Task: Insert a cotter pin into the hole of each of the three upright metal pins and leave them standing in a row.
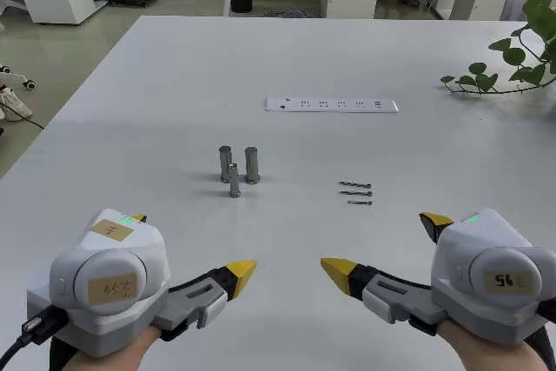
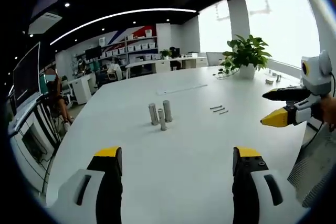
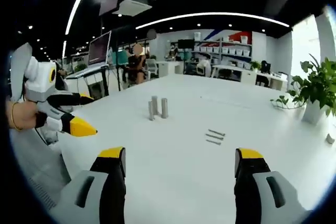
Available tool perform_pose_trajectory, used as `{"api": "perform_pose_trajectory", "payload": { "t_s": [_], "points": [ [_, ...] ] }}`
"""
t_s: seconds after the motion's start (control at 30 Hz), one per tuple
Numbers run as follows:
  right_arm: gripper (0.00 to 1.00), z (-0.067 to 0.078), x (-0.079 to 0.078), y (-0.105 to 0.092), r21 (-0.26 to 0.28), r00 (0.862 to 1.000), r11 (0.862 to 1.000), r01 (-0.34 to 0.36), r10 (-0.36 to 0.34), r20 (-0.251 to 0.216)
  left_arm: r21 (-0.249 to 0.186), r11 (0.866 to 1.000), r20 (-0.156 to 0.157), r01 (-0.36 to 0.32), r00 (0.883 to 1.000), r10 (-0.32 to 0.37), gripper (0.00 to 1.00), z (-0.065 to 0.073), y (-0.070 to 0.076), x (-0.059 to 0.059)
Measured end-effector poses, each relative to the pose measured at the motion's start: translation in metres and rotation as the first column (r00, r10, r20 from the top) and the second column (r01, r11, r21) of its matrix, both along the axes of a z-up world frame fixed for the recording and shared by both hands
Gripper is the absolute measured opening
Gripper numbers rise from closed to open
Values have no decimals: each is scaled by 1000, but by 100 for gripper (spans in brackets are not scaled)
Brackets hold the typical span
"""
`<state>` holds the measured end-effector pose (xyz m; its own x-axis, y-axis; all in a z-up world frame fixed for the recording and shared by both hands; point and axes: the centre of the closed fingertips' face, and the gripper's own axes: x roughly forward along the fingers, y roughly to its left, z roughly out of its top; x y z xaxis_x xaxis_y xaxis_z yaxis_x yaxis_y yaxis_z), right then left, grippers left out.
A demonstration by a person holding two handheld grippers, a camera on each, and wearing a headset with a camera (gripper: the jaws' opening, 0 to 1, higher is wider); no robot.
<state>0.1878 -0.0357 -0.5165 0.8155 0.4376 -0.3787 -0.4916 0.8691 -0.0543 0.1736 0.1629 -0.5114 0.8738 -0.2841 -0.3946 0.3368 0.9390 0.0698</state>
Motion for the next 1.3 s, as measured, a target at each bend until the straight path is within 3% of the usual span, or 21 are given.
{"api": "perform_pose_trajectory", "payload": {
  "t_s": [0.13, 0.57, 0.67, 1.3],
  "points": [
    [86, 0, -1, 2, 10, 1000, 1000, -4, 4, -4, -4, 1000, 9, 0, 1000, 0, 86, 2, 0, 1],
    [83, -3, -2, 3, 23, 1000, 1000, -10, 10, -26, -10, 1000, -3, -11, 1000, 11, 86, 0, 2, 1],
    [82, -7, -3, 4, 29, 999, 1000, -10, 12, -51, -8, 1000, -7, -11, 1000, 11, 85, -1, 2, 1],
    [83, -4, -2, 1, 43, 999, 999, 7, -5, -47, -9, 1000, -15, -17, 1000, 17, 86, -3, 5, 0]
  ]
}}
